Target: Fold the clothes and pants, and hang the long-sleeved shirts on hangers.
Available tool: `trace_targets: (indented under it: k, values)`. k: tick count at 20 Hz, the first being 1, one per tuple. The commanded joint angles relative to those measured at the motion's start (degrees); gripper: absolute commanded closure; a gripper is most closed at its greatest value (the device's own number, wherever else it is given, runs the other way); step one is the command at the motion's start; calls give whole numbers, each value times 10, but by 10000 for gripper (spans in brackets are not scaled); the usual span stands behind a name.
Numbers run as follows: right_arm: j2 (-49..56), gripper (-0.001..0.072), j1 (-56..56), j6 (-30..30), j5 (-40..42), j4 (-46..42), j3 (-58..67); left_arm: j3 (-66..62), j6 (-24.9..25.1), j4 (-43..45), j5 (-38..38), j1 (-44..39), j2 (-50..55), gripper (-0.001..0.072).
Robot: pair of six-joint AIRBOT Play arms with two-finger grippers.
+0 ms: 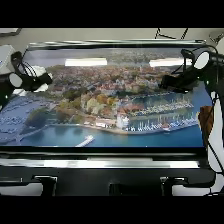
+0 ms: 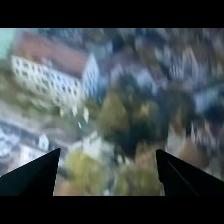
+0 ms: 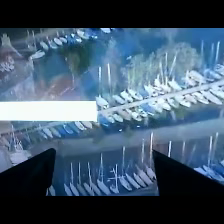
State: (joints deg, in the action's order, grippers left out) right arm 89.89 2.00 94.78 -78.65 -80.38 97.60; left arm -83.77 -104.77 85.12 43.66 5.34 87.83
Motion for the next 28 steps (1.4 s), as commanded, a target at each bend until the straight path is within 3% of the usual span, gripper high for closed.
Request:
trace_targets:
  k: [1,3,5,9,18,19,20,21,25,28]
  values:
    - [0,36,-1,1,23,0,0,-181,-180,-13,49,109,140,-3]
    - [0,37,-1,1,21,2,0,-231,-217,-91,105,180,193,-3]
    - [1,37,-1,1,23,2,0,-230,-200,-163,92,219,218,-3]
    - [0,37,-1,1,29,3,0,-230,-125,-283,-29,223,270,-3]
    - [0,37,-1,9,-21,7,0,-231,-113,-385,-160,188,352,3]
    - [0,37,-1,13,-34,7,0,-231,-113,-385,-167,183,353,160]
    - [0,37,-1,12,-43,7,0,-231,-111,-385,-166,180,353,480]
    - [0,37,-1,12,-54,7,0,-231,-107,-387,-157,178,350,677]
    - [-4,36,-1,-18,-57,1,2,-231,22,-386,-112,159,281,686]
    - [-25,36,-1,-38,-48,-10,4,-231,200,-385,-37,120,160,687]
